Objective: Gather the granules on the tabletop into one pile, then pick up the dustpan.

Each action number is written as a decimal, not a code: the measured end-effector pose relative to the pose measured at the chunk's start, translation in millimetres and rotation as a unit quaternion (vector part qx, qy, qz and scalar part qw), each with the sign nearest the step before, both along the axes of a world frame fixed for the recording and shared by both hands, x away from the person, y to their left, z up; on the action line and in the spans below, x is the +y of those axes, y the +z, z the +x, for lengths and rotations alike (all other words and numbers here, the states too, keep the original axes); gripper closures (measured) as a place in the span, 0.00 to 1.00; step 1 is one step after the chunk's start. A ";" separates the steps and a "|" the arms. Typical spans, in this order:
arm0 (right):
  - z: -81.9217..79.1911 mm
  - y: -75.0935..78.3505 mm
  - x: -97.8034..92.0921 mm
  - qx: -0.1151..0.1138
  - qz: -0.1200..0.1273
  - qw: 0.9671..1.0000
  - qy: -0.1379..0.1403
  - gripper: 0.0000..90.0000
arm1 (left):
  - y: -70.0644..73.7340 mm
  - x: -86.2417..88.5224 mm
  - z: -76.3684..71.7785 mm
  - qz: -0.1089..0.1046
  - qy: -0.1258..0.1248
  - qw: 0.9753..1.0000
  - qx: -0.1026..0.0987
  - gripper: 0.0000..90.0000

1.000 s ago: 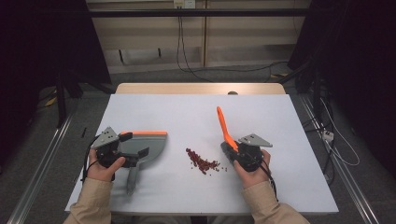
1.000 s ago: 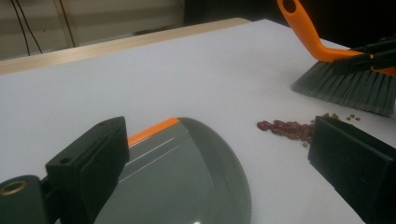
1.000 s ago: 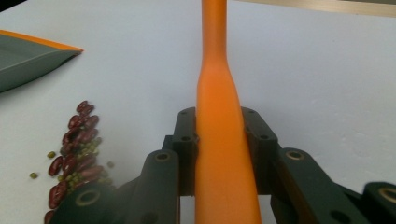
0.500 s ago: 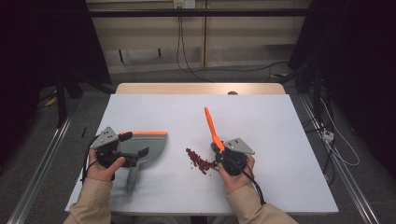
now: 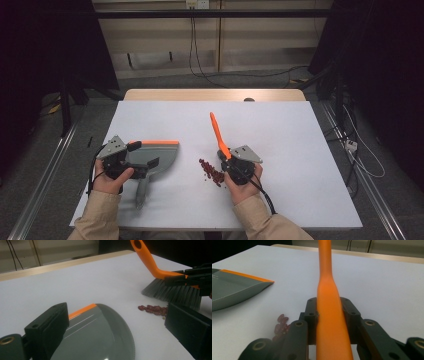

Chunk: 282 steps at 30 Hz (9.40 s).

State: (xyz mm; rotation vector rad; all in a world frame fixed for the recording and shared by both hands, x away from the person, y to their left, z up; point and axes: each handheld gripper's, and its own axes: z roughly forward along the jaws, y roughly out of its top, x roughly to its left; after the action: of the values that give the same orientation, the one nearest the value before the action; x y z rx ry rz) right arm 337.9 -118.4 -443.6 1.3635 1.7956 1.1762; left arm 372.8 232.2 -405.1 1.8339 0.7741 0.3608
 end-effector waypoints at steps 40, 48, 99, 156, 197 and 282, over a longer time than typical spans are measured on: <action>74.6 6.4 -34.1 -0.039 0.022 0.959 0.279 0.79 | -0.8 2.6 1.8 0.000 0.004 1.000 0.004 0.06; 84.6 -2.0 -29.5 -0.033 0.016 0.941 0.336 0.79 | -1.2 3.7 2.3 -0.002 0.004 1.000 0.007 0.06; 63.5 4.0 -22.5 -0.031 -0.006 0.897 0.442 0.79 | -0.7 10.7 -1.2 -0.001 0.010 1.000 0.006 0.06; -3.5 21.2 -94.7 -0.034 0.047 0.973 0.224 0.79 | -28.3 12.6 -45.3 0.147 0.036 0.988 0.038 0.15; -0.2 19.3 -97.8 -0.032 0.050 0.975 0.212 0.79 | -36.6 21.6 -34.9 0.157 0.042 0.982 0.100 0.63; 11.7 9.4 -93.6 -0.009 0.050 0.983 0.177 0.79 | -16.0 28.4 -47.8 0.185 -0.115 0.971 0.098 0.71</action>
State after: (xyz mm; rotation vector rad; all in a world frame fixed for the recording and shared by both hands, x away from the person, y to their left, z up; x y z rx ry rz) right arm 349.6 -212.0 -434.2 1.1074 2.0473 1.4744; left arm 325.1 260.5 -421.0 2.3126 0.6469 0.1815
